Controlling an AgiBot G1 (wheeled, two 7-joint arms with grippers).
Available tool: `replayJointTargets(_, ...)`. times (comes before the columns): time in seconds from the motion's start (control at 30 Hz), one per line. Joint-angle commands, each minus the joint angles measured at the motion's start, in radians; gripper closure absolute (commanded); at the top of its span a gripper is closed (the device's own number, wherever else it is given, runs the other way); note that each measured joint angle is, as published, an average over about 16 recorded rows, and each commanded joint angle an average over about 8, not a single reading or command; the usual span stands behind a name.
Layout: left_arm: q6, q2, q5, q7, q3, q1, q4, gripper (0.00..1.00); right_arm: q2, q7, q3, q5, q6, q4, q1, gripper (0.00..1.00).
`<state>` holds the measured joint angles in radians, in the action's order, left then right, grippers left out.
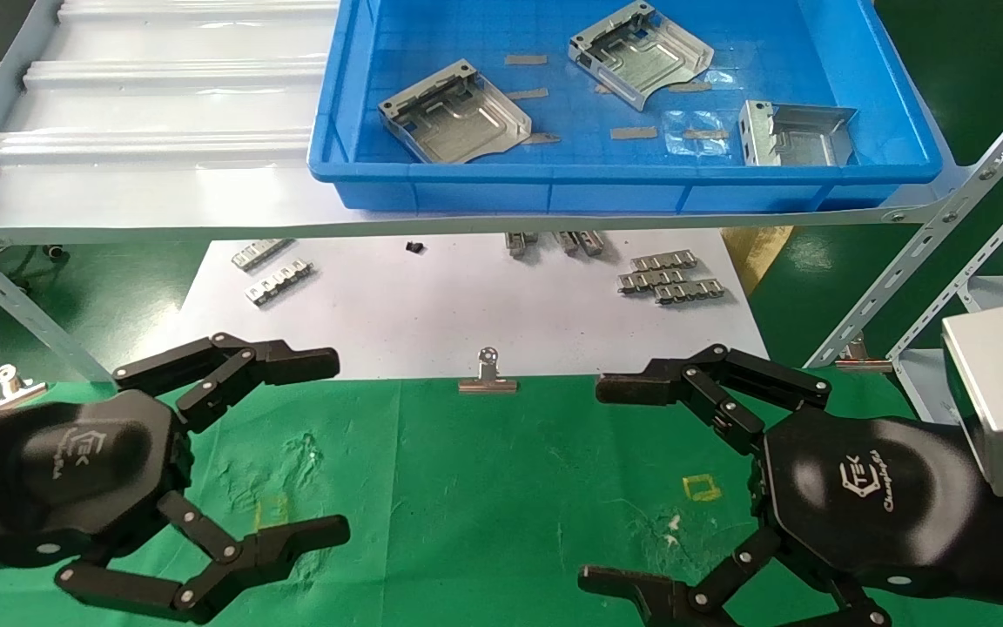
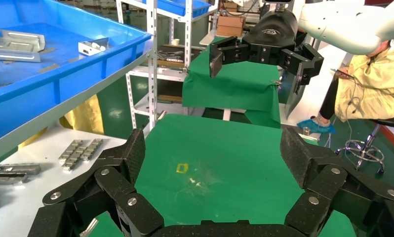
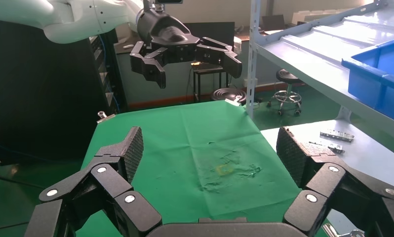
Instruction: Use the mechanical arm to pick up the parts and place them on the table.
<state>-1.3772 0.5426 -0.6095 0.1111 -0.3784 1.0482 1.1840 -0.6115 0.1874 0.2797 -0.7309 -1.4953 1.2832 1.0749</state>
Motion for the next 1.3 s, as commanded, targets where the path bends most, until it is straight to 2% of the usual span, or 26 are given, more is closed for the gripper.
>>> replayJointTargets(0.03, 0.0, 0.0, 0.0, 0.0, 0.0, 0.0, 0.0, 1.0, 0.0, 0.0, 0.0, 0.0, 0.0, 0.0, 0.0, 0.0)
replayJointTargets(0.13, 0.0, 0.0, 0.0, 0.0, 0.0, 0.0, 0.0, 1.0, 0.0, 0.0, 0.0, 0.0, 0.0, 0.0, 0.0, 0.0)
replayJointTargets(0.4, 0.0, 0.0, 0.0, 0.0, 0.0, 0.0, 0.0, 0.0, 0.0, 0.0, 0.0, 0.0, 0.0, 0.0, 0.0, 0.0)
replayJointTargets(0.63, 0.0, 0.0, 0.0, 0.0, 0.0, 0.0, 0.0, 0.0, 0.0, 0.0, 0.0, 0.0, 0.0, 0.0, 0.0, 0.0)
replayJointTargets(0.9, 0.0, 0.0, 0.0, 0.0, 0.0, 0.0, 0.0, 1.0, 0.0, 0.0, 0.0, 0.0, 0.0, 0.0, 0.0, 0.0)
replayJointTargets(1.3, 0.0, 0.0, 0.0, 0.0, 0.0, 0.0, 0.0, 1.0, 0.0, 0.0, 0.0, 0.0, 0.0, 0.0, 0.0, 0.0)
